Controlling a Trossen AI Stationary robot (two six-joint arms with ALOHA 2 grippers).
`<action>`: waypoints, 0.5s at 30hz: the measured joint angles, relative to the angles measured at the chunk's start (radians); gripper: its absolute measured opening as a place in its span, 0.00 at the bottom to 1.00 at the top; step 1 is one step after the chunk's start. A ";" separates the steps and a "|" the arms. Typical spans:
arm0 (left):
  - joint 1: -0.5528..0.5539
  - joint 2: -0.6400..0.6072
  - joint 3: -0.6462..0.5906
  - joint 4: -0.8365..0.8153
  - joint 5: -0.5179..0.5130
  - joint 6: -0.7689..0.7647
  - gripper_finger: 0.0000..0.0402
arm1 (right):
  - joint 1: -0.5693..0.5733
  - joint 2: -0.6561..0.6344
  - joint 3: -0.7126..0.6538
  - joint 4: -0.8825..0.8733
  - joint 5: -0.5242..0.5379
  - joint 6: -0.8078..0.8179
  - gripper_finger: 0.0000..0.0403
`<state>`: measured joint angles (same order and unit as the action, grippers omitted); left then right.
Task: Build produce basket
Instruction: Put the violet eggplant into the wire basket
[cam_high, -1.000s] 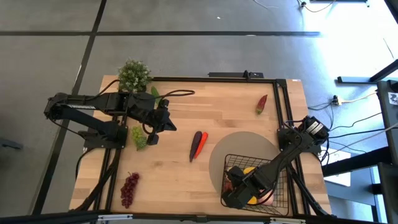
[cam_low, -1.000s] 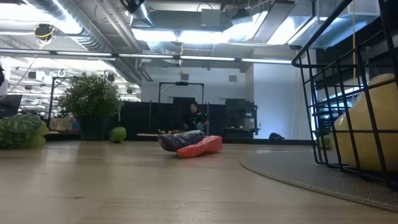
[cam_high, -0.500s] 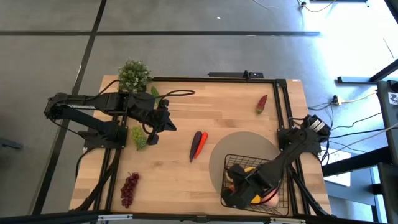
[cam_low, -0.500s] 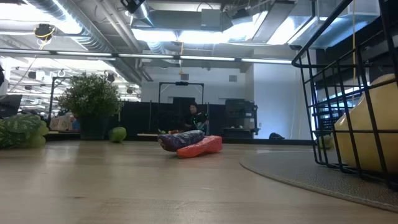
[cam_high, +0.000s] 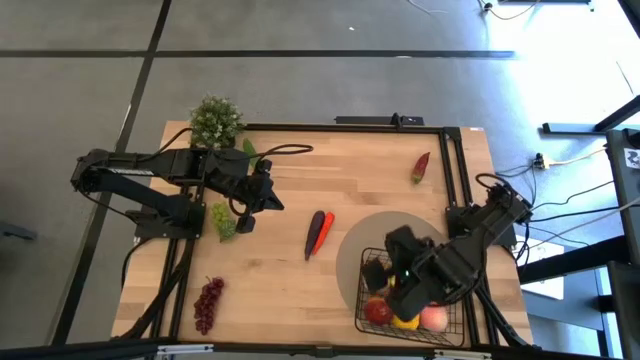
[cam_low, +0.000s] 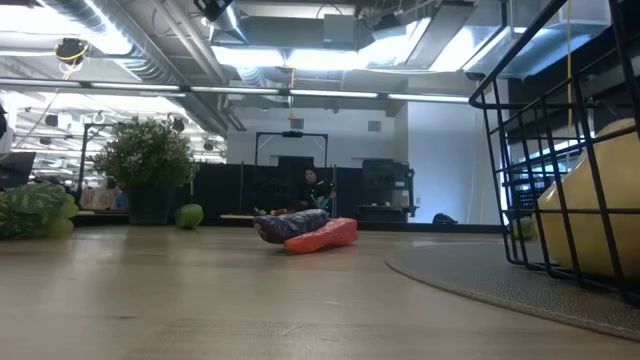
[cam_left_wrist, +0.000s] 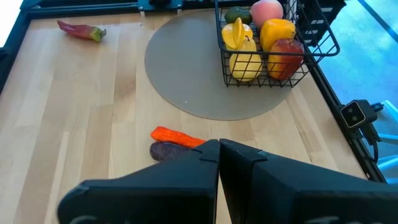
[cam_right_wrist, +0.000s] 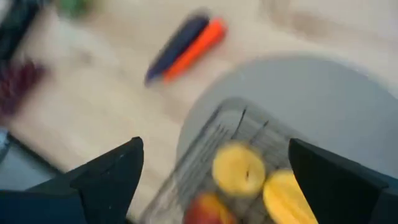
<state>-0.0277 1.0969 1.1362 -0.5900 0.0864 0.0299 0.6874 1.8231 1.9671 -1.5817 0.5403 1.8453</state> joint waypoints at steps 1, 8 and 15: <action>0.000 0.000 0.000 0.000 0.000 0.000 0.00 | -0.013 -0.003 0.002 0.010 0.033 0.002 0.95; 0.000 0.000 0.000 0.009 0.000 0.000 0.00 | -0.068 -0.011 0.001 0.107 0.035 -0.116 0.95; 0.000 0.000 0.000 0.006 0.001 -0.007 0.00 | -0.117 -0.009 0.001 0.101 0.015 -0.205 0.95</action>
<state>-0.0277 1.0968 1.1366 -0.5844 0.0871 0.0229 0.5701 1.8144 1.9682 -1.4807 0.5554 1.6404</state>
